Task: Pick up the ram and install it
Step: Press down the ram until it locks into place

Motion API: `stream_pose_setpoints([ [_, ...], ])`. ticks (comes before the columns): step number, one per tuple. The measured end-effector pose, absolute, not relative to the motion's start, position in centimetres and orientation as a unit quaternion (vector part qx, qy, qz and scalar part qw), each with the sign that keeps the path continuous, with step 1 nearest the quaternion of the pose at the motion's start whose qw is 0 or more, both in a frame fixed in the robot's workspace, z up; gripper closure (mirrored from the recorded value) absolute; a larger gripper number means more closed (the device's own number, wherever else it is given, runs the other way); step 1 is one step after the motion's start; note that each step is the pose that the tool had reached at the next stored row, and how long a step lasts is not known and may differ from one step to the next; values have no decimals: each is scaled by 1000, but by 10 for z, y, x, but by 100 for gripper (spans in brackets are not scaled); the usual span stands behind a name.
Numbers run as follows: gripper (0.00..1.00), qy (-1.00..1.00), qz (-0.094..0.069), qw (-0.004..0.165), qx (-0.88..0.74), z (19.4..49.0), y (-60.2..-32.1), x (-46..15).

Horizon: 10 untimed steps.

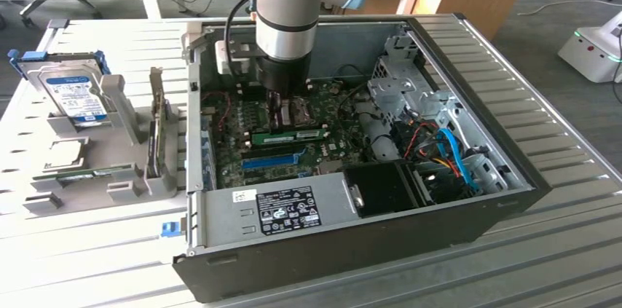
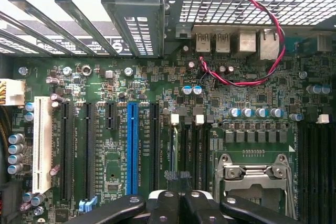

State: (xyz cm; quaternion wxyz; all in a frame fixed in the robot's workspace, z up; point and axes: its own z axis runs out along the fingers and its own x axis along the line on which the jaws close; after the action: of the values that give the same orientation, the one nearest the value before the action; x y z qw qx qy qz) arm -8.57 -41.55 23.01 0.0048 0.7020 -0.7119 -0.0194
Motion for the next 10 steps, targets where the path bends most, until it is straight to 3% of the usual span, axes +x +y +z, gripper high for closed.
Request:
stream_pose_setpoints([
  [10, 89, -712, -19, 5, 702, 229, -416, -86],
])
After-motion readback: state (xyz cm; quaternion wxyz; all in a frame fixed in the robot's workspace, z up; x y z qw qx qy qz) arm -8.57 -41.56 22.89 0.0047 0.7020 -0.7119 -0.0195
